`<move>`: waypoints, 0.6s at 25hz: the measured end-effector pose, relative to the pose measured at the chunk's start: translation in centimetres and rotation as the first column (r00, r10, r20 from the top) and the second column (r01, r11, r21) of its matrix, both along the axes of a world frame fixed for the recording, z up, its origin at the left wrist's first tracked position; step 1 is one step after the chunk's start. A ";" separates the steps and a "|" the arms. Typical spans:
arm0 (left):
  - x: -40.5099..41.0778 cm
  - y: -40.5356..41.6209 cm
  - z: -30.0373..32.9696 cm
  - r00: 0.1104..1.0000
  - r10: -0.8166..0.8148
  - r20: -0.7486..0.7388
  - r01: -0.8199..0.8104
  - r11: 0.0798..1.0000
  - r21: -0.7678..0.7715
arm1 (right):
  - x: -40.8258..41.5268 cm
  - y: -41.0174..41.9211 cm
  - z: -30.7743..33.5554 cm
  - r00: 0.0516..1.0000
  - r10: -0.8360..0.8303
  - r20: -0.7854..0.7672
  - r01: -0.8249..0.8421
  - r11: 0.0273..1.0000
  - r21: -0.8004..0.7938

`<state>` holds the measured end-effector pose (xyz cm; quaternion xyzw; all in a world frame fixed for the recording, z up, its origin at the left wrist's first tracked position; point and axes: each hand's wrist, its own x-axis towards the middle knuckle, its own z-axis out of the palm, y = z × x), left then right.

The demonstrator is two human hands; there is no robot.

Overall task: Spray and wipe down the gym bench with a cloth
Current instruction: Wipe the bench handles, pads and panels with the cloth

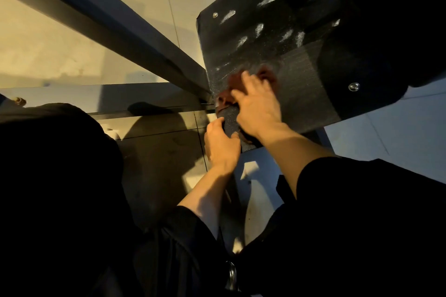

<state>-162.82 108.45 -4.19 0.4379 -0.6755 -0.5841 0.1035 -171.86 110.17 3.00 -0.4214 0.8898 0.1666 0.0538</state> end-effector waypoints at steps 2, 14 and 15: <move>0.4 0.1 -0.3 1.000 0.004 -0.012 -0.004 1.000 -0.013 | 1.7 0.5 -0.5 0.985 0.129 0.115 -0.141 0.986 0.094; -0.3 0.0 2.8 0.996 -0.026 -0.086 0.025 1.000 -0.016 | -0.3 4.5 3.2 0.964 -0.203 -0.173 0.191 0.978 -0.087; -0.3 -0.2 2.8 0.994 -0.027 -0.105 0.026 1.000 -0.011 | 0.7 4.2 2.4 0.983 -0.137 -0.123 0.135 0.990 -0.029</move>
